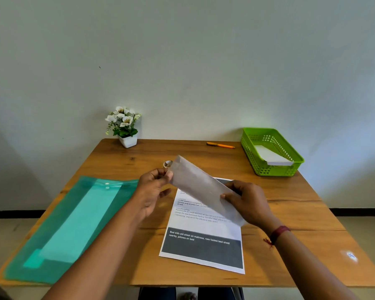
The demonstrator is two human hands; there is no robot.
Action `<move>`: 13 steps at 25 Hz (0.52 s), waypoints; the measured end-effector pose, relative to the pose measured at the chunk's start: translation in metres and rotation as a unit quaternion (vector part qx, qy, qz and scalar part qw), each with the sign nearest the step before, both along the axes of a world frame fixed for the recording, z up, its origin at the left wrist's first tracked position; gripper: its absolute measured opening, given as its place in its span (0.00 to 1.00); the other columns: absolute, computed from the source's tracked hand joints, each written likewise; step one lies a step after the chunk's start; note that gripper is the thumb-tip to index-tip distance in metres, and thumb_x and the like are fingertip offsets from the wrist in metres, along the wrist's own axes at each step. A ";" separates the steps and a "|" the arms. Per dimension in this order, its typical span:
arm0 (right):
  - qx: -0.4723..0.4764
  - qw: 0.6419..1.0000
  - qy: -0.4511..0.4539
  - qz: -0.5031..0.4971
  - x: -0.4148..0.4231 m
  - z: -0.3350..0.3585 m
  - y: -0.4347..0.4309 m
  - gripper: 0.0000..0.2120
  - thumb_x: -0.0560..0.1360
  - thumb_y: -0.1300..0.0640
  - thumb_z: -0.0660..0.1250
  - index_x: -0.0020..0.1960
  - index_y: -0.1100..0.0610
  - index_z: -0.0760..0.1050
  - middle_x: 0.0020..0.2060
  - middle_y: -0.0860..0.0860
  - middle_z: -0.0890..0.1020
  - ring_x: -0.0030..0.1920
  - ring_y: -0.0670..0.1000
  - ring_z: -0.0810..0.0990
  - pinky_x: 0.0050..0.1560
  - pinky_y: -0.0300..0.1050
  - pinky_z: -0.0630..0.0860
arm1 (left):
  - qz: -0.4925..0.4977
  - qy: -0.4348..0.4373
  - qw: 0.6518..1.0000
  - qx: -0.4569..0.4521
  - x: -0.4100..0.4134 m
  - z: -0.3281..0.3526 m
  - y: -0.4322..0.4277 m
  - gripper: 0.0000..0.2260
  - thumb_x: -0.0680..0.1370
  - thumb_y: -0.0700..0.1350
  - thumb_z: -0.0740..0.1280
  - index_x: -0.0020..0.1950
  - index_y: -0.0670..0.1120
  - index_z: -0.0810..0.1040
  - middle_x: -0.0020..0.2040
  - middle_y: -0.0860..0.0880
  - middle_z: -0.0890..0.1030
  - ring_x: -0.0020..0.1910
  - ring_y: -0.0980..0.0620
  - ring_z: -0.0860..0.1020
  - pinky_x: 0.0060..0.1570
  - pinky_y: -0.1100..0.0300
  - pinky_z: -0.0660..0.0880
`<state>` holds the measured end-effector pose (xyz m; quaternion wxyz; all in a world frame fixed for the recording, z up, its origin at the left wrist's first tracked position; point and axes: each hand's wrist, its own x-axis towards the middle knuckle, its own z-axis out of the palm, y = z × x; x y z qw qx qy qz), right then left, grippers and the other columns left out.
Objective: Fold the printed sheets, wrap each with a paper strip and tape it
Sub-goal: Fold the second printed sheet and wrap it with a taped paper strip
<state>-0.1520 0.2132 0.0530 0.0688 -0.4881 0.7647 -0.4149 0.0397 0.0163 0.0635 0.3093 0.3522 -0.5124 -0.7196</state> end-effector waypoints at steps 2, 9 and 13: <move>-0.023 0.996 0.083 -0.008 0.000 -0.001 0.000 0.06 0.73 0.59 0.74 0.47 0.49 0.84 0.39 0.42 0.85 0.39 0.41 0.80 0.36 0.31 0.71 | -0.015 -0.064 0.996 -0.066 0.010 -0.007 -0.006 0.06 0.75 0.36 0.72 0.48 0.46 0.83 0.46 0.48 0.83 0.48 0.51 0.78 0.41 0.60 0.77; -0.089 0.974 0.208 -0.020 0.030 -0.046 -0.007 0.11 0.65 0.72 0.76 0.43 0.61 0.82 0.46 0.56 0.85 0.46 0.57 0.84 0.44 0.47 0.82 | -0.014 -0.105 0.994 0.025 0.025 -0.035 -0.009 0.10 0.79 0.35 0.65 0.47 0.43 0.86 0.44 0.42 0.85 0.34 0.51 0.77 0.26 0.62 0.72; -0.058 0.968 0.243 0.005 0.043 -0.074 -0.010 0.12 0.64 0.70 0.78 0.45 0.59 0.83 0.50 0.57 0.85 0.53 0.59 0.84 0.50 0.51 0.83 | 0.011 -0.084 0.992 0.090 0.025 -0.050 -0.012 0.08 0.77 0.38 0.65 0.48 0.40 0.84 0.48 0.42 0.86 0.47 0.46 0.81 0.34 0.57 0.76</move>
